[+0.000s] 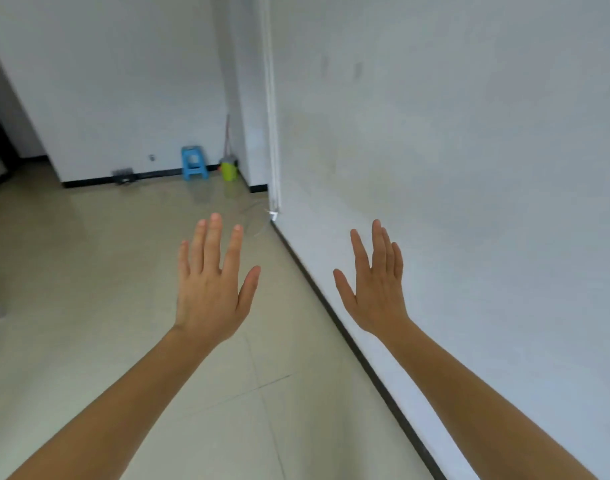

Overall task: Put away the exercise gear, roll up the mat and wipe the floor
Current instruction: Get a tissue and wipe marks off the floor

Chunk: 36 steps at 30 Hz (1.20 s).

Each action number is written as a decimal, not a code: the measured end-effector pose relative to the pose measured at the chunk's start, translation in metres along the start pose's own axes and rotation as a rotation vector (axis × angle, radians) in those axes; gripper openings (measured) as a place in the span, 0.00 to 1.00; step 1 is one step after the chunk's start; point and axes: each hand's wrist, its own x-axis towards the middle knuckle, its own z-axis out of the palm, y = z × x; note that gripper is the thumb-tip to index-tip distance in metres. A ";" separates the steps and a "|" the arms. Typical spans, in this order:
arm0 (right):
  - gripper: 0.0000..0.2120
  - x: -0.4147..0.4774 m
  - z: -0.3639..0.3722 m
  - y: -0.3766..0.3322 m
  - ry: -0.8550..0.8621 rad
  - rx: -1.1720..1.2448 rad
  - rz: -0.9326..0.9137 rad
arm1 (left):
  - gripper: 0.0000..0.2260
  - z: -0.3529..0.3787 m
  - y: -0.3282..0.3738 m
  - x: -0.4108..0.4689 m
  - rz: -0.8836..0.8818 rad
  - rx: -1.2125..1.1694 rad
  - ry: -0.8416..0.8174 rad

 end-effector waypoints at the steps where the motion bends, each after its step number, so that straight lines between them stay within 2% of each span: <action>1: 0.32 0.015 0.023 -0.011 -0.015 0.025 -0.025 | 0.29 0.008 -0.020 0.003 -0.036 0.017 -0.004; 4: 0.32 0.060 0.092 -0.039 -0.046 0.099 -0.094 | 0.29 0.040 -0.074 0.016 -0.128 0.044 -0.029; 8: 0.32 0.129 0.196 -0.062 -0.051 0.168 -0.150 | 0.28 0.105 -0.149 0.059 -0.127 0.099 -0.041; 15: 0.31 0.290 0.358 -0.069 -0.073 0.240 -0.128 | 0.28 0.219 -0.273 0.206 -0.193 0.170 -0.105; 20: 0.32 0.423 0.450 -0.110 -0.088 0.291 -0.177 | 0.28 0.264 -0.373 0.285 -0.208 0.223 -0.058; 27: 0.32 0.546 0.622 -0.200 -0.140 0.283 -0.348 | 0.29 0.360 -0.549 0.346 -0.291 0.258 -0.041; 31: 0.32 0.618 0.723 -0.239 -0.176 0.205 -0.376 | 0.29 0.418 -0.658 0.391 -0.311 0.267 -0.082; 36: 0.32 0.738 0.816 -0.271 -0.151 0.147 -0.321 | 0.29 0.476 -0.785 0.495 -0.265 0.277 -0.067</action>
